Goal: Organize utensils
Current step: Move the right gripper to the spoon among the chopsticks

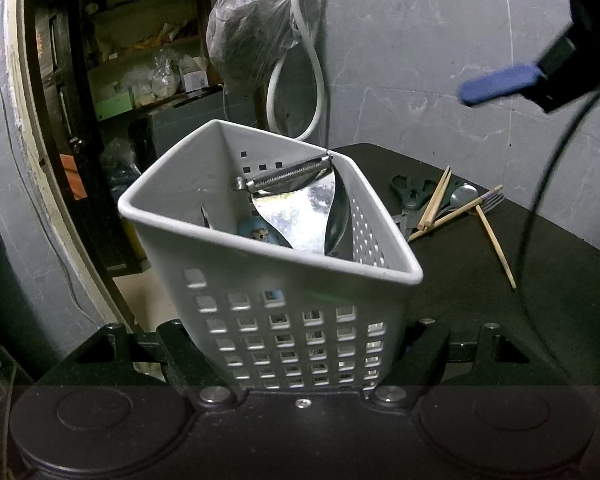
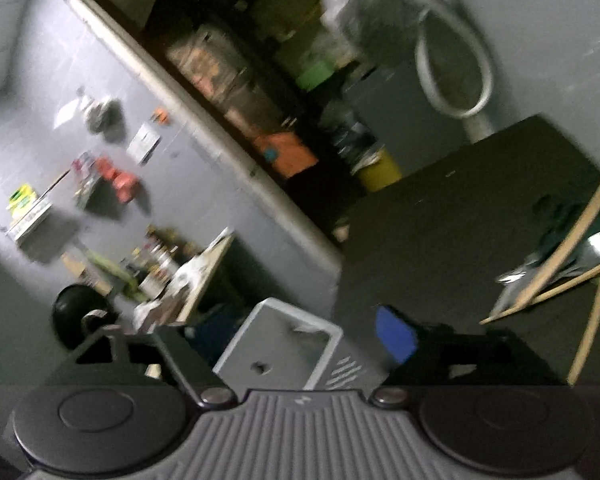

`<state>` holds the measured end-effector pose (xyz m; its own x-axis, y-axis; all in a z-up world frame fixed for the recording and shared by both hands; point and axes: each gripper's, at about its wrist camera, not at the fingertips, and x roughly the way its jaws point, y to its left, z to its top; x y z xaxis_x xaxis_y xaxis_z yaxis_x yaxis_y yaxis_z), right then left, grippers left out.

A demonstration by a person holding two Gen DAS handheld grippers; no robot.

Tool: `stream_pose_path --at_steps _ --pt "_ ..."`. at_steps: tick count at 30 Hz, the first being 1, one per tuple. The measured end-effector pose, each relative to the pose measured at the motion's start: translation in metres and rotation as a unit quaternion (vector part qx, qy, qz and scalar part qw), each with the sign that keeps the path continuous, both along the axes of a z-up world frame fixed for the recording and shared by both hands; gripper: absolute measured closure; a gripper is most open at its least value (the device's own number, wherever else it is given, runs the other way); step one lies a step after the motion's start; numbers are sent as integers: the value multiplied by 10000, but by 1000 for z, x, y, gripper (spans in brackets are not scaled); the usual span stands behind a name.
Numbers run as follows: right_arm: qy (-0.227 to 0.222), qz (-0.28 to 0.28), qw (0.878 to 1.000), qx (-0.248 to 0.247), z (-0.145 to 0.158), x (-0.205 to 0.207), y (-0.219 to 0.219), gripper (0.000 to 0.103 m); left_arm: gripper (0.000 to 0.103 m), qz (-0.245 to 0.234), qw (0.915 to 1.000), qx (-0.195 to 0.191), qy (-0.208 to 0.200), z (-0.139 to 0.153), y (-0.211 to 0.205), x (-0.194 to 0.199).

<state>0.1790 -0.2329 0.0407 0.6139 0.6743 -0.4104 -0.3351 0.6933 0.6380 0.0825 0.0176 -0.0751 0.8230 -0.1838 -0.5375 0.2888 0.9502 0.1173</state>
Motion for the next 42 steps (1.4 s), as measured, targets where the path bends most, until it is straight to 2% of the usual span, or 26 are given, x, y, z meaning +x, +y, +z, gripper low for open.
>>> stream_pose_path --at_steps 3,5,9,16,22,29,31,34,42 --pt "94 -424 9988 -223 -12 2 -19 2 25 1 10000 17 22 1 -1 2" --pt "169 -649 9969 -414 -24 4 -30 0 25 11 10000 17 35 1 -2 3" --pt "213 -1093 9892 -952 -47 11 -47 0 25 33 10000 24 61 3 -3 4" --pt "-69 -1495 9693 -1951 -86 48 -66 0 25 100 9999 45 124 4 -7 6" --pt "-2 -1773 9609 -2126 -109 88 -81 0 24 178 9997 61 183 5 -9 8" --pt "111 -1736 9585 -2261 -131 121 -92 1 24 258 9994 92 200 6 -14 12" --pt "151 -1701 9568 -2352 -137 126 -90 3 24 266 9994 108 202 6 -15 13" --pt "186 -1673 9557 -2414 -142 130 -88 11 24 278 9993 127 201 6 -16 14" --pt "410 -1815 9605 -2068 -158 127 -95 16 24 284 9993 135 203 7 -16 13"
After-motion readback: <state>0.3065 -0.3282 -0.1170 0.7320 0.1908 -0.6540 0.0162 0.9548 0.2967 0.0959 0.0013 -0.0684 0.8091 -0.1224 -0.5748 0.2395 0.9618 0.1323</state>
